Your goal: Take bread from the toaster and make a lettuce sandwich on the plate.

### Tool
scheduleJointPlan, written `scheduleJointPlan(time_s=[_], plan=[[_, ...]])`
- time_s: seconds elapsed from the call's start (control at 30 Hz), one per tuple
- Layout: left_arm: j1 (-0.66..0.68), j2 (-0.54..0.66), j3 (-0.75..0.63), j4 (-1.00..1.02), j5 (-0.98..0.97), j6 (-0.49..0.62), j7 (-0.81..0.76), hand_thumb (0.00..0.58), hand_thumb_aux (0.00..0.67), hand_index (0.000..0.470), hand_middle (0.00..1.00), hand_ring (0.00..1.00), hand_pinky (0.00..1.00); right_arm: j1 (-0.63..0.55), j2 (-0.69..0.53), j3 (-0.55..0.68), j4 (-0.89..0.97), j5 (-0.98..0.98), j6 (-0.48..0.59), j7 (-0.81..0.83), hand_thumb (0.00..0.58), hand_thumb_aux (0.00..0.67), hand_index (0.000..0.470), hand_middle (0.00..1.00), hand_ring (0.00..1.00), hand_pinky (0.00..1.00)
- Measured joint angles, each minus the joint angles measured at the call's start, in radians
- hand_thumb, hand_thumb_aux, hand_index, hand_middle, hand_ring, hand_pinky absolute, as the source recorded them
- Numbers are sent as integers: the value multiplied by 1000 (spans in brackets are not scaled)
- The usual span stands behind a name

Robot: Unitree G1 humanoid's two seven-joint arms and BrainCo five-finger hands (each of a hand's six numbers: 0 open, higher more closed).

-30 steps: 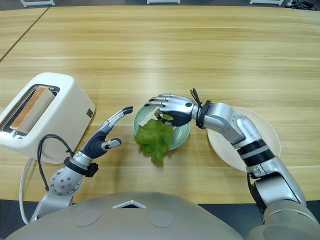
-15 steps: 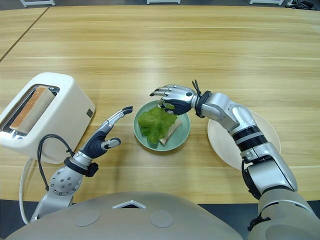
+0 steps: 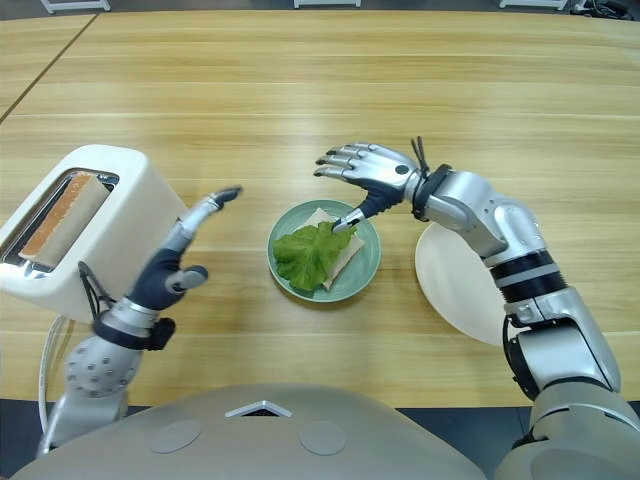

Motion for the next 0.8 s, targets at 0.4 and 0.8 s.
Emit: scheduleJointPlan(time_s=[0.4, 0.8], plan=[[45, 197, 733, -10, 191, 105, -68, 0, 0, 0, 0, 0, 0, 270, -7, -124, -218, 235, 24, 5, 0, 0, 0, 0, 0, 0], [129, 185, 605, 254, 374, 88, -54, 542, 499, 350, 0, 0, 0, 299, 0, -121, -233, 249, 19, 15, 0, 0, 0, 0, 0, 0]])
